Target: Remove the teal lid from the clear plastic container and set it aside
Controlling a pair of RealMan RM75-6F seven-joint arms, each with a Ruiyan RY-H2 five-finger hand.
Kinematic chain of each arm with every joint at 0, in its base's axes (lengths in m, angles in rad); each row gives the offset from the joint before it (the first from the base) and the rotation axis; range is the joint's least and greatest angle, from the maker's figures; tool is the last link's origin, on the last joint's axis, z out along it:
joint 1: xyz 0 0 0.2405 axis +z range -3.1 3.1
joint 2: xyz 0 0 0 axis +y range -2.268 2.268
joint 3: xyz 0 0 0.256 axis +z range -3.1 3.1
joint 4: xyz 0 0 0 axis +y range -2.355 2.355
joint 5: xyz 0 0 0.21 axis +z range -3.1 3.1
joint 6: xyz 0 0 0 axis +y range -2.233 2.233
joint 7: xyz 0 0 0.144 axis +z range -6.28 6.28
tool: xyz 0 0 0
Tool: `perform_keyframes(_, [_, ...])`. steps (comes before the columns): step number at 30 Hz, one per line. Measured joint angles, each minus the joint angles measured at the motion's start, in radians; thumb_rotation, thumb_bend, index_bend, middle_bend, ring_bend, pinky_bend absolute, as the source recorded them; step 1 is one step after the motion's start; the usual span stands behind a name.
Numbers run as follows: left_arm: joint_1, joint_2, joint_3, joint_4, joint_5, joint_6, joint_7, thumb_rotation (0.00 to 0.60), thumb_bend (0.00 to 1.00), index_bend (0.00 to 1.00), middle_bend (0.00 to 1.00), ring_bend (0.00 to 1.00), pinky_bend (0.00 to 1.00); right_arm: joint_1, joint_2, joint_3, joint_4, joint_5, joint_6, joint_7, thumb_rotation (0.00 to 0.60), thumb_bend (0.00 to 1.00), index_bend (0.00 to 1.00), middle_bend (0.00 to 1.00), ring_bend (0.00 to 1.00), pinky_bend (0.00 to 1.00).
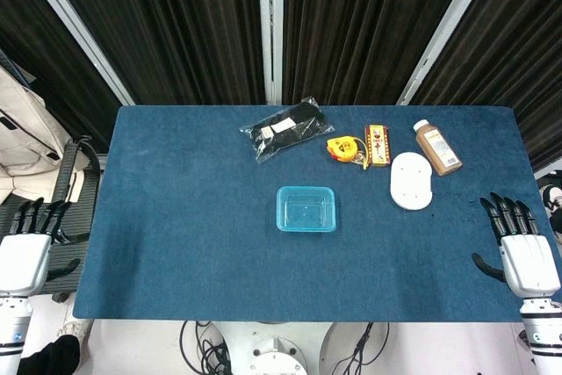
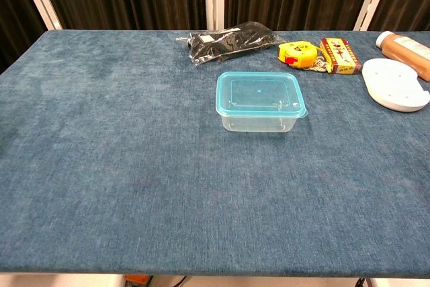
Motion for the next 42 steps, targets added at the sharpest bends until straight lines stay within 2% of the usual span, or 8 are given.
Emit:
perform_keyframes(17, [-0.001,-0.011,0.008,-0.014,0.014,0.004,0.025,0.600,0.00,0.11,0.11,0.00,0.00,0.040,0.000,0.001,0.010,-0.030,-0.035,0.036,0.600,0.11,0.00,0.05,0.00,0.00])
perform_keyframes(26, [-0.003,-0.018,0.011,-0.017,0.014,-0.004,0.021,0.600,0.00,0.11,0.10,0.00,0.00,0.140,-0.028,0.022,0.030,-0.032,-0.160,0.062,0.600,0.12,0.00,0.05,0.00,0.00])
perform_keyframes(35, [-0.018,-0.025,0.010,-0.017,0.005,-0.031,0.027,0.600,0.00,0.11,0.10,0.00,0.00,0.360,-0.201,0.078,0.159,-0.008,-0.396,0.105,0.600,0.12,0.00,0.05,0.00,0.00])
perform_keyframes(42, [-0.019,-0.024,0.008,-0.016,-0.006,-0.035,0.021,0.600,0.00,0.11,0.10,0.00,0.00,0.510,-0.354,0.112,0.321,0.030,-0.538,0.110,0.600,0.12,0.00,0.05,0.00,0.00])
